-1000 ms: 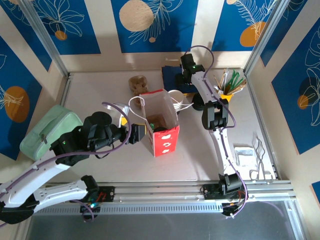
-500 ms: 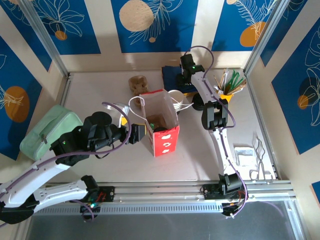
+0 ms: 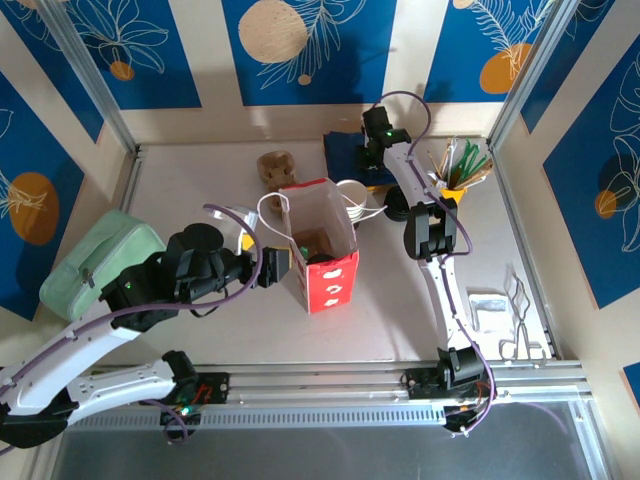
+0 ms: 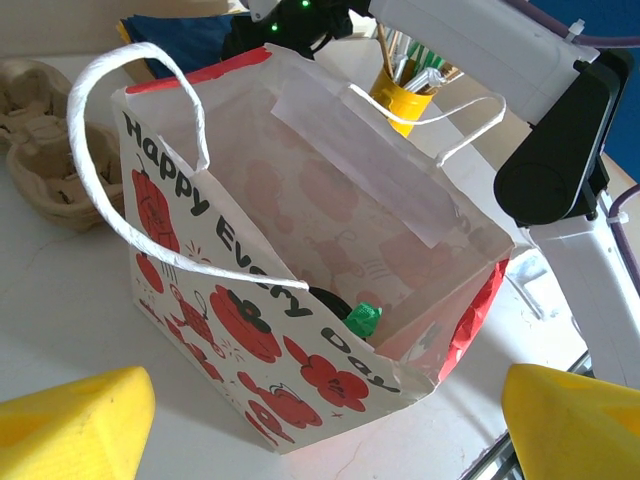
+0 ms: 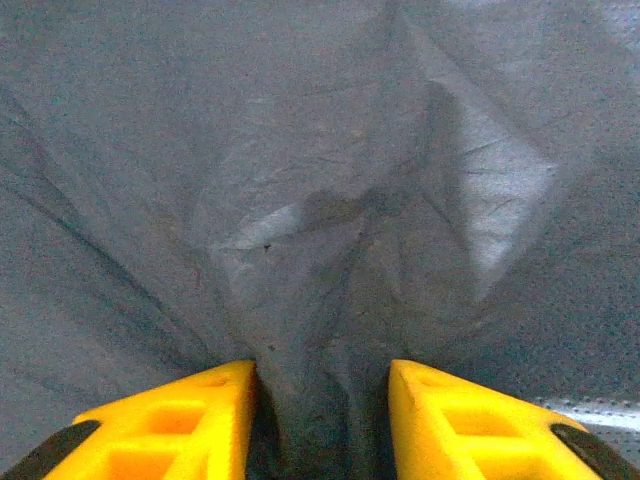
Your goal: Pack the takeout coffee
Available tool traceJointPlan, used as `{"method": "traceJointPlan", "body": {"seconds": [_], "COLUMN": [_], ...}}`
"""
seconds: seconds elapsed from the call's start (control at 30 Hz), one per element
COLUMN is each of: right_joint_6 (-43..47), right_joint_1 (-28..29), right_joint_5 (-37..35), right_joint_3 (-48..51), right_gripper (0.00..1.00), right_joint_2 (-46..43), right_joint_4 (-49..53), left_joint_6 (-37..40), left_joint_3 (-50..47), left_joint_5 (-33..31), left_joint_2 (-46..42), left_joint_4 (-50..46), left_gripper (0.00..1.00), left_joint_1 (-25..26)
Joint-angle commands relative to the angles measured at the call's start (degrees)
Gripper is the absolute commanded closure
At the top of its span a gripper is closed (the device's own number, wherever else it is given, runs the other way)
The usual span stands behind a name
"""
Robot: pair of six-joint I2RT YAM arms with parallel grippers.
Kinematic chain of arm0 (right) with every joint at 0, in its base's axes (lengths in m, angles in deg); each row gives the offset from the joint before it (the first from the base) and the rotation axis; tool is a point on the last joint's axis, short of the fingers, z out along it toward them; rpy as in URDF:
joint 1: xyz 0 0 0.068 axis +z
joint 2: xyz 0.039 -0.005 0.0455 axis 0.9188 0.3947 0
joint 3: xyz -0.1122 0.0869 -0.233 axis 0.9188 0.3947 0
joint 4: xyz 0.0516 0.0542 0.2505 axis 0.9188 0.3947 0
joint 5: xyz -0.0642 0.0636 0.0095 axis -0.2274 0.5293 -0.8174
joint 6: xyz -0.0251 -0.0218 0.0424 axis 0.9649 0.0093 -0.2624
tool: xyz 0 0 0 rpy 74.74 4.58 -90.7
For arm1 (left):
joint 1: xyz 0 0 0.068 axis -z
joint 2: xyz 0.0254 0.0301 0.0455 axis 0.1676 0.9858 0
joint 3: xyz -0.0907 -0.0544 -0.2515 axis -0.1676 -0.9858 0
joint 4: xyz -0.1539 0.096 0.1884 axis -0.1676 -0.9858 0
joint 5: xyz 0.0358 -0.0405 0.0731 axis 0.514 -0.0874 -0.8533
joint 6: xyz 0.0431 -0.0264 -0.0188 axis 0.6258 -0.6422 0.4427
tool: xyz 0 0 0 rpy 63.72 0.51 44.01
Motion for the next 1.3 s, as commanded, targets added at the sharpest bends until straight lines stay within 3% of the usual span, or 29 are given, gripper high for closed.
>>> {"method": "traceJointPlan", "body": {"seconds": [0.0, 0.4, 0.67, 0.87, 1.0, 1.27], "right_joint_6": [-1.32, -5.89, -6.31, -7.26, -7.92, -12.94], "right_joint_1": [-0.42, -1.81, -2.25, -2.7, -2.83, -4.99], "right_joint_5": [2.29, 3.78, 6.15, 8.07, 10.66, 23.84], "right_joint_3": [-2.35, -4.02, -4.02, -4.21, -4.24, -2.71], "right_gripper": [0.66, 0.78, 0.96, 0.98, 0.99, 0.99], "right_joint_2": [-2.13, -6.88, -10.26, -13.78, -17.52, -27.12], "right_joint_4": [0.93, 3.68, 4.64, 6.2, 8.1, 13.21], "left_joint_6": [0.76, 0.57, 0.45, 0.77, 0.9, 0.74], "left_joint_3": [-0.2, -0.82, -1.29, -0.98, -0.97, -1.92], "left_joint_5": [-1.13, -1.07, -1.06, -1.14, -0.92, -0.84], "left_joint_2": [-1.37, -2.36, -2.78, -2.89, -2.92, -3.88], "left_joint_4": [0.29, 0.3, 0.47, 0.39, 0.56, 0.78], "left_gripper": [0.1, 0.1, 0.1, 0.1, 0.1, 0.1], "left_joint_1": [0.29, 0.26, 0.26, 0.26, 0.26, 0.27]}}
